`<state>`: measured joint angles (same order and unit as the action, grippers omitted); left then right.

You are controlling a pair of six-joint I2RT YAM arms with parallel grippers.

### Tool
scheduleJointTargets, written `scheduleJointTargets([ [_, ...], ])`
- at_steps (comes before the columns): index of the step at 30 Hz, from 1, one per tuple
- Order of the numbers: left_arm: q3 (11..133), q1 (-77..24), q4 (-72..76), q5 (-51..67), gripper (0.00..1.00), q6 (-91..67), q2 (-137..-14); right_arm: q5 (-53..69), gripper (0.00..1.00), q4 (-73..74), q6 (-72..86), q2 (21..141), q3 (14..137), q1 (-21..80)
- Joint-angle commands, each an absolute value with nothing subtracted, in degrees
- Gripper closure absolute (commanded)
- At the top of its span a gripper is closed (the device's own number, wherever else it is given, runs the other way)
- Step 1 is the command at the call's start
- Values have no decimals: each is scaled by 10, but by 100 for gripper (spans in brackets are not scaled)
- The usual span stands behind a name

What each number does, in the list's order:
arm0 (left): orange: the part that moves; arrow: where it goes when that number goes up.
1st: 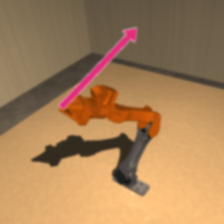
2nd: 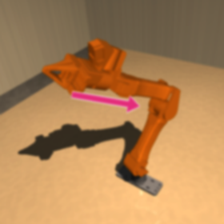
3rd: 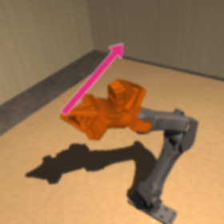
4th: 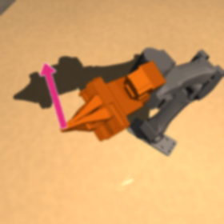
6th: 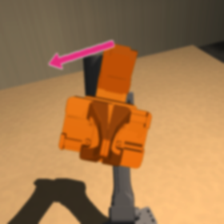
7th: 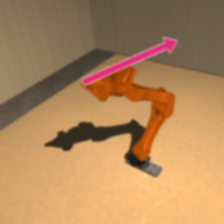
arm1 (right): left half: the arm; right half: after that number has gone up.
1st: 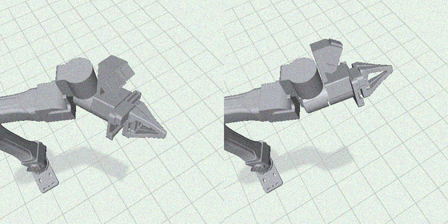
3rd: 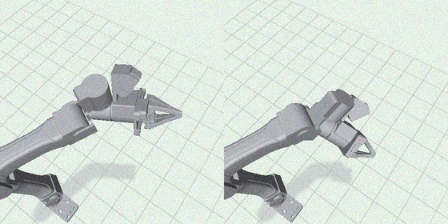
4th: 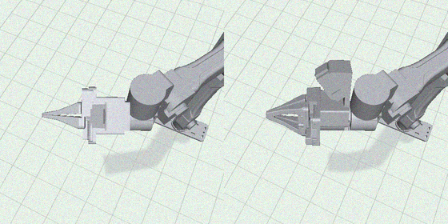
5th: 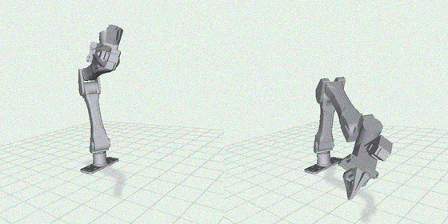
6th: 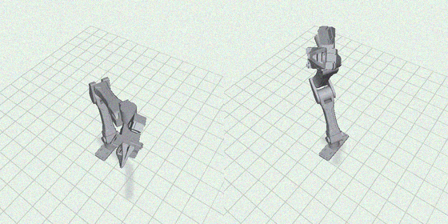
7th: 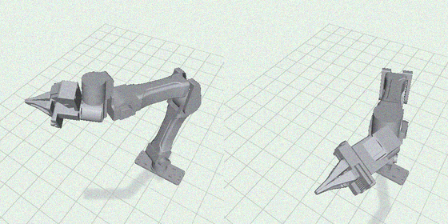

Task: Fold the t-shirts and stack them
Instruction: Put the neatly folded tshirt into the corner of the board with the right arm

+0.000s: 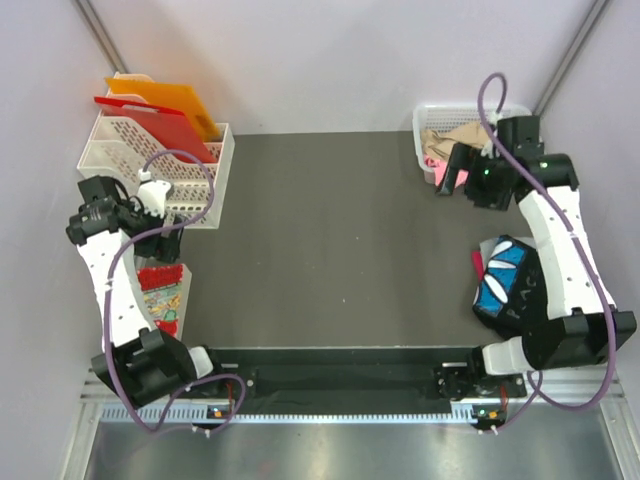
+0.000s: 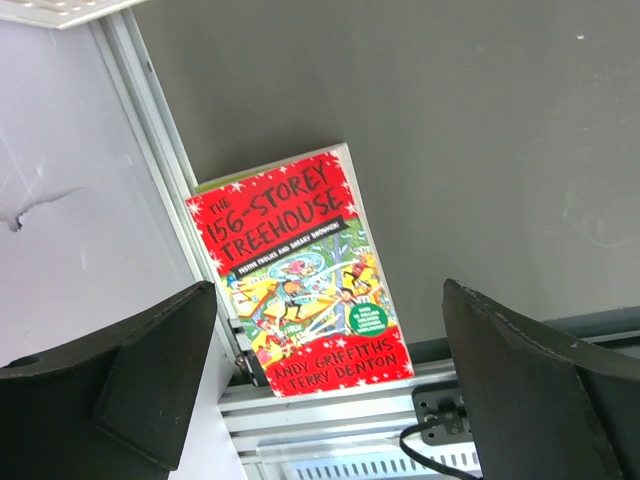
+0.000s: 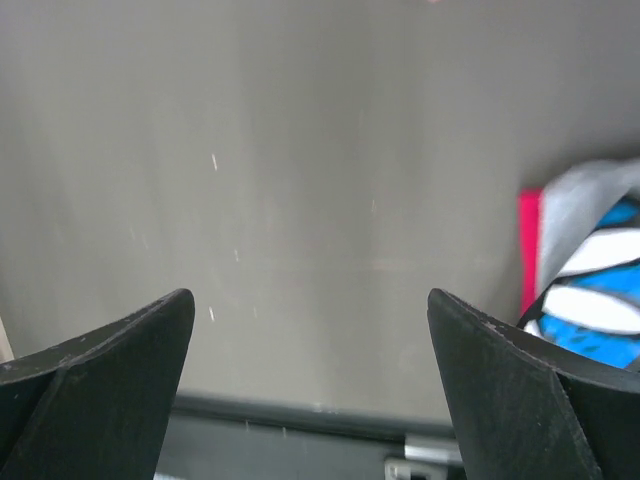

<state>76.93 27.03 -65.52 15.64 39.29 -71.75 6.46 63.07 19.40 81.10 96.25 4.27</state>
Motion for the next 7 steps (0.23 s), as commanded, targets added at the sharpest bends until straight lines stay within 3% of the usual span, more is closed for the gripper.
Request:
scheduleJointTargets([
  [1, 765, 274, -686, 177, 1, 391, -686, 110, 0, 584, 188, 768, 888, 66],
  [7, 749, 275, -693, 178, 1, 389, -664, 106, 0, 567, 183, 755, 868, 112],
])
